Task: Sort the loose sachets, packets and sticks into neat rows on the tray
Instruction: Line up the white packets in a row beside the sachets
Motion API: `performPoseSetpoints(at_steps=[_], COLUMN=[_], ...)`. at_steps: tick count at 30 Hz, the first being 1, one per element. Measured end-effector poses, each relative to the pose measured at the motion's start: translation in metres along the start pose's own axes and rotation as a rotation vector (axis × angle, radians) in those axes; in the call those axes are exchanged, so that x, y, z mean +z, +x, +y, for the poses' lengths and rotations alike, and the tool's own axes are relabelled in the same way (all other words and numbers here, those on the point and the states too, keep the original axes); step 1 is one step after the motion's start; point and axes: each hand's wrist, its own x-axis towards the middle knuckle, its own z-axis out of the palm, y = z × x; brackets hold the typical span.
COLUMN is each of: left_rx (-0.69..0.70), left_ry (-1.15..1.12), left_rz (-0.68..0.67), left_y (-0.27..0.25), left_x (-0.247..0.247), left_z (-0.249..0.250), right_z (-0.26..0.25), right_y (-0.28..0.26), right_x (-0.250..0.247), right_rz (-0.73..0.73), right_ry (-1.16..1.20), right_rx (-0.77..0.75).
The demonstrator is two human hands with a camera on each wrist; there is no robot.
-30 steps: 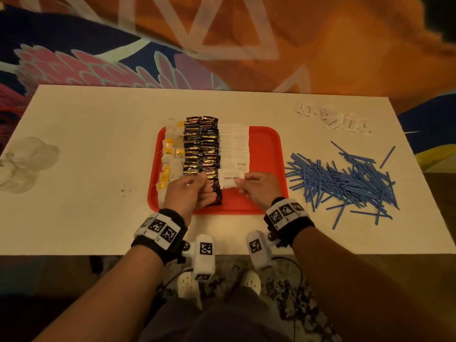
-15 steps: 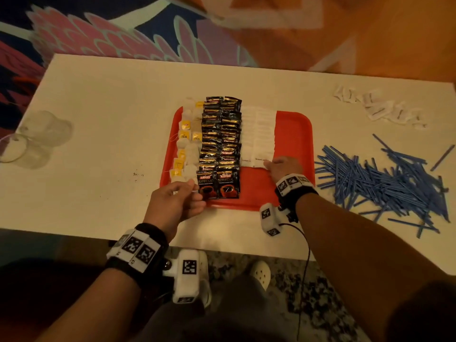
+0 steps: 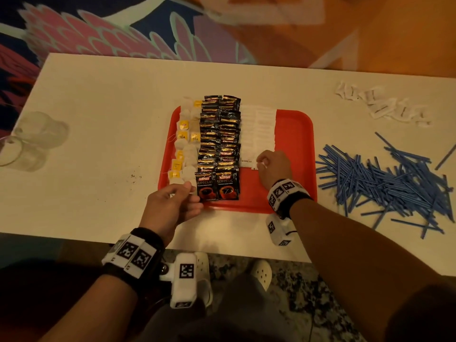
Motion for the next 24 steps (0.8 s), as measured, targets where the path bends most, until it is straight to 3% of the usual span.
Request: performPoseSetpoints(at_steps=[12, 24], left_rx=[-0.005, -0.096], left_ry=[0.118, 0.036], left_rz=[-0.023, -0.156], left_y=[-0.002, -0.018], left_x=[0.0, 0.036], left_z=[0.001, -0.008], right_z=[-0.007, -0.037], right_y=[-0.019, -0.132], right_x=[-0.01, -0.044], right_rz=[0.014, -0.153], right_ry=[0.069, 0.395], right_rx=[0.045, 0.012])
